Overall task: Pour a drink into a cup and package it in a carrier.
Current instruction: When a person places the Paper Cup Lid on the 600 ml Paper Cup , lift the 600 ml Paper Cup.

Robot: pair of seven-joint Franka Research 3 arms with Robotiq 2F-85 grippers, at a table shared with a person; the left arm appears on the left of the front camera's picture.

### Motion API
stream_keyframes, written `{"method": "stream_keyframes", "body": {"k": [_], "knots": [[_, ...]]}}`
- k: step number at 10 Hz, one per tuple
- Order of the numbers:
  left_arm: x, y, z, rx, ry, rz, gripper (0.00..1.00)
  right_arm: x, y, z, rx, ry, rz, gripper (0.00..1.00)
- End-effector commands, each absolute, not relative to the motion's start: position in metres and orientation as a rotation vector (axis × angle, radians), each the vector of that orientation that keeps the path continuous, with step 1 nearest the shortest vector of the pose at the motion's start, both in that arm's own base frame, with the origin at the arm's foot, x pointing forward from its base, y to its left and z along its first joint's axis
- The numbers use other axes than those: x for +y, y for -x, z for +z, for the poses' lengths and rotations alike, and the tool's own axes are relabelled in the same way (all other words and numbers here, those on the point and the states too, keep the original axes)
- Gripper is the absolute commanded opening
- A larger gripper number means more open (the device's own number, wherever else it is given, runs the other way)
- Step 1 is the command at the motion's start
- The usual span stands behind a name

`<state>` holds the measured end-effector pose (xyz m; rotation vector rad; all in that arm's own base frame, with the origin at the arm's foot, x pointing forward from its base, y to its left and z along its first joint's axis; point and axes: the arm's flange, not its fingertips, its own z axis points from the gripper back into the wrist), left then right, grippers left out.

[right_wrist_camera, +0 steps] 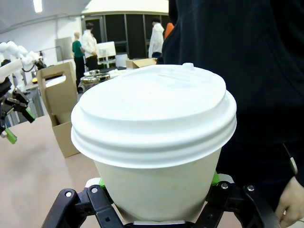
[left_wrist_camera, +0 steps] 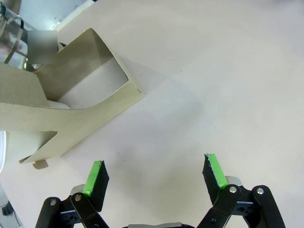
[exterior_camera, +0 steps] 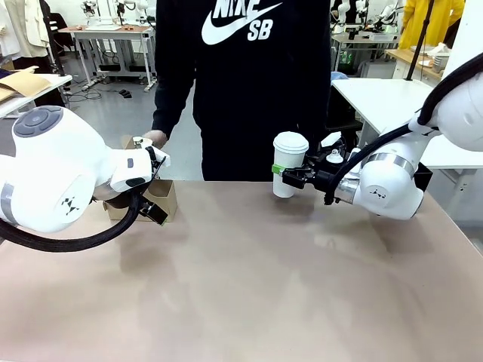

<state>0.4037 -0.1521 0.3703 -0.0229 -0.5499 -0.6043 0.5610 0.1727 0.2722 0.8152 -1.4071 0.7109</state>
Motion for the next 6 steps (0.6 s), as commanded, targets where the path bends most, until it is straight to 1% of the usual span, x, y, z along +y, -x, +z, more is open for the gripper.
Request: {"method": "stream_keyframes", "body": {"k": [1, 3, 4, 5, 6], "knots": [[-0.152, -0.404, 0.37, -0.55, 0.025, -0.604, 1.0, 0.154, -0.544, 0.291, -1.404, -0.798, 0.733, 0.8], [-0.152, -0.404, 0.37, -0.55, 0.025, -0.604, 1.0, 0.123, -0.517, 0.34, -1.375, -0.811, 0.752, 0.8], [-0.152, -0.404, 0.37, -0.55, 0.025, -0.604, 1.0, 0.107, -0.501, 0.373, -1.369, -0.811, 0.765, 0.8], [-0.152, -0.404, 0.37, -0.55, 0.025, -0.604, 1.0, 0.093, -0.486, 0.41, -1.385, -0.78, 0.786, 0.8], [-0.152, -0.404, 0.37, -0.55, 0.025, -0.604, 1.0, 0.074, -0.461, 0.436, -1.404, -0.774, 0.799, 0.8]]}}
